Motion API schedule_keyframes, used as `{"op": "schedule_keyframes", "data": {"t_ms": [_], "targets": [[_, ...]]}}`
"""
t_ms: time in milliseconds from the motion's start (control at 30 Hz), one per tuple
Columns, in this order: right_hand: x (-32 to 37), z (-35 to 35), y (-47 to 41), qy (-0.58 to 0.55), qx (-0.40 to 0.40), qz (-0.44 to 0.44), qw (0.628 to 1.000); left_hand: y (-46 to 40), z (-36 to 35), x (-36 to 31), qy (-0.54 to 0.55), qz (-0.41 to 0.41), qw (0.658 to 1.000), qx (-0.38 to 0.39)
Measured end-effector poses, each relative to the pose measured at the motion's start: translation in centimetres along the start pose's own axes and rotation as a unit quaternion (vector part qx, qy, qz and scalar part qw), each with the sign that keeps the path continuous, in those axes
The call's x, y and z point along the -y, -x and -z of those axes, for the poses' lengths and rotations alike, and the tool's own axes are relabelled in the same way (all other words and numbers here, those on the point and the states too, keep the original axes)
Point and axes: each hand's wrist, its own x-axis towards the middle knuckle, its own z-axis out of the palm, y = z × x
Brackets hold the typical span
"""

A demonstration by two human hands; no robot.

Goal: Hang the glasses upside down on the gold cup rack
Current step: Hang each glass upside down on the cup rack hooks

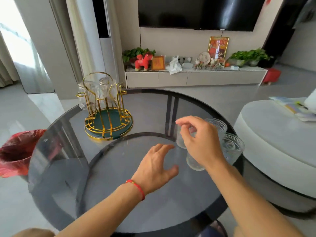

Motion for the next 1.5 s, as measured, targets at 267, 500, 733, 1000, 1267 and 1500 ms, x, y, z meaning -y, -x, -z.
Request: {"op": "schedule_keyframes", "data": {"t_ms": [267,500,733,1000,1267,1500], "targets": [[-2.5,4.7,0.1,-0.048,-0.147,-0.109,0.982,-2.8,-6.0,-7.4,0.036,0.081,0.986,-0.139],[-3.1,5.1,0.7,-0.042,-0.143,-0.123,0.981,-5.0,-6.1,-7.2,0.028,0.101,0.988,-0.118],[-2.5,4.6,0.8,-0.084,-0.063,-0.077,0.991,-2.3,0.0,-3.2,0.060,0.121,0.989,-0.053],[0.1,-0.9,1.4,-0.115,0.059,0.002,0.992,-2.2,6.6,2.0,0.456,0.286,0.833,-0.128],[1.0,-7.1,0.4,-0.150,0.237,-0.164,0.946,-2.5,7.9,4.9,0.575,0.294,0.754,-0.116],[0.0,-9.3,-1.1,-0.308,0.146,-0.243,0.908,-2.4,9.0,9.3,0.172,0.232,0.936,-0.202]]}}
